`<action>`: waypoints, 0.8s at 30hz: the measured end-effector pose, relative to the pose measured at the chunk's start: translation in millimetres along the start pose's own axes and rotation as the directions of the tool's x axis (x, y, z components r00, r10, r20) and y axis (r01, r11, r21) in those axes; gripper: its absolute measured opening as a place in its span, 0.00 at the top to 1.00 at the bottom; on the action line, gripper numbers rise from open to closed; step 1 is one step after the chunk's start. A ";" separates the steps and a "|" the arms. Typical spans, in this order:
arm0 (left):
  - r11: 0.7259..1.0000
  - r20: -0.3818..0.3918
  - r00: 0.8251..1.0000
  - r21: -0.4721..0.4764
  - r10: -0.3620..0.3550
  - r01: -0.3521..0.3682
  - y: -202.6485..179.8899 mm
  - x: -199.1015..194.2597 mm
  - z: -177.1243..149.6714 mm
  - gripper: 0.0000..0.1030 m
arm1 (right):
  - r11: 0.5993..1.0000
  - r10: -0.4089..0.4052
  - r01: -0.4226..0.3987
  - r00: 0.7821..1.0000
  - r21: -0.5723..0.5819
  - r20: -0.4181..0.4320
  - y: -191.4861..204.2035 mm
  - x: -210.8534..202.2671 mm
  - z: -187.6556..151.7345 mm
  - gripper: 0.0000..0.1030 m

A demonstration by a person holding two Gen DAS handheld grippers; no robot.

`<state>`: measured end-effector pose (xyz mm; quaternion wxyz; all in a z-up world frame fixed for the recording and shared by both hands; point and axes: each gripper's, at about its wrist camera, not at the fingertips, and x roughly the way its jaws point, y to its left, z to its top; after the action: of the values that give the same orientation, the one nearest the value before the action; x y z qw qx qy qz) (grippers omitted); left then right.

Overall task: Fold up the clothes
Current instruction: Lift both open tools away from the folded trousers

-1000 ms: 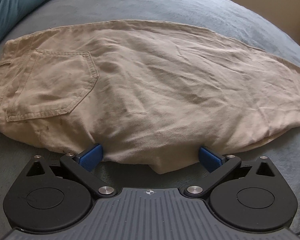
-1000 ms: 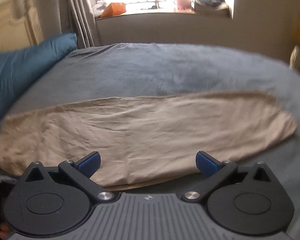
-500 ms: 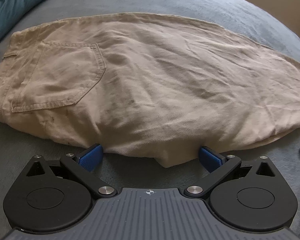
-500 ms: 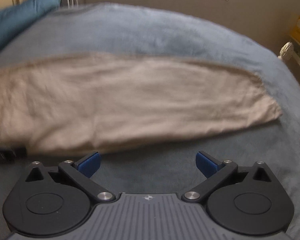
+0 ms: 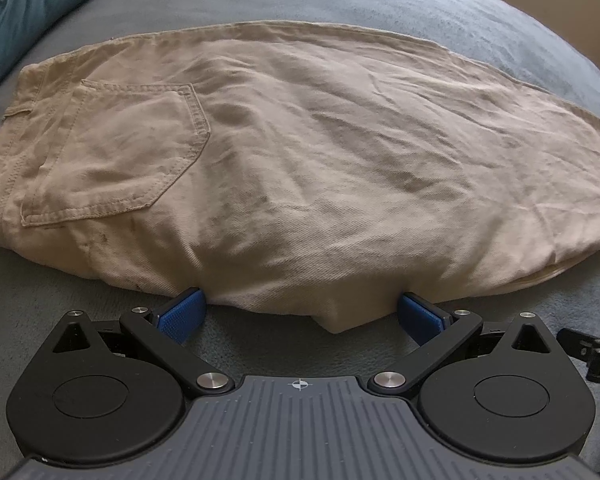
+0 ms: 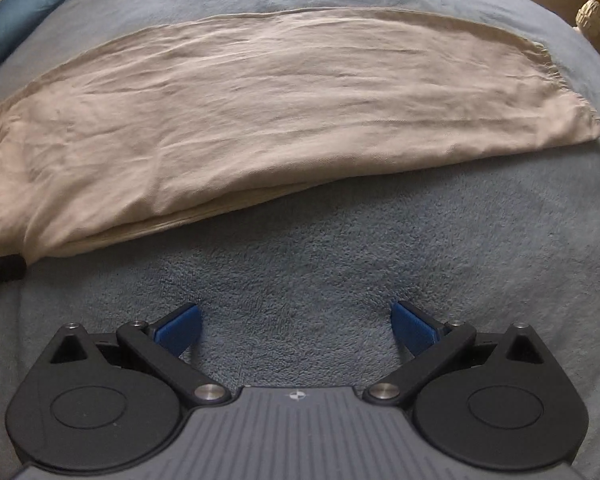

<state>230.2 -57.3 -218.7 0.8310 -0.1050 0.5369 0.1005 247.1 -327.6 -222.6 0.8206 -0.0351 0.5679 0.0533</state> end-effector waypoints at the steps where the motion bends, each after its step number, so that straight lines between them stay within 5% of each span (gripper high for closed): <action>1: 1.000 0.000 1.000 0.000 0.000 0.000 0.1 0.2 -0.1 0.00 | 1.000 -0.005 0.005 1.000 -0.006 -0.002 1.4 0.0 0.3 0.00; 10: 1.000 0.002 1.000 0.005 0.009 -0.009 0.0 -0.6 -1.2 0.00 | 1.000 0.006 -0.006 1.000 -0.015 -0.014 -0.6 0.8 7.1 0.00; 15: 0.986 0.093 0.992 0.136 0.085 -0.097 -16.2 -15.1 -3.8 0.00 | 1.000 0.018 -0.018 1.000 -0.020 -0.001 -1.2 -3.2 6.0 0.00; 20: 0.982 0.190 0.980 0.160 0.064 -0.095 -16.5 -38.6 -2.9 0.00 | 0.998 0.048 -0.044 0.994 -0.037 0.101 -0.5 -19.5 5.3 0.00; 24: 0.981 0.307 0.951 0.171 0.038 -0.094 -18.2 -58.2 -0.7 0.00 | 0.996 0.090 -0.081 0.964 -0.045 0.250 -0.3 -45.3 8.0 0.00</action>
<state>211.2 -78.0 -164.6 0.9057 0.0067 0.4134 0.0933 238.7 -329.0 -177.4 0.8823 -0.0178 0.4591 0.1024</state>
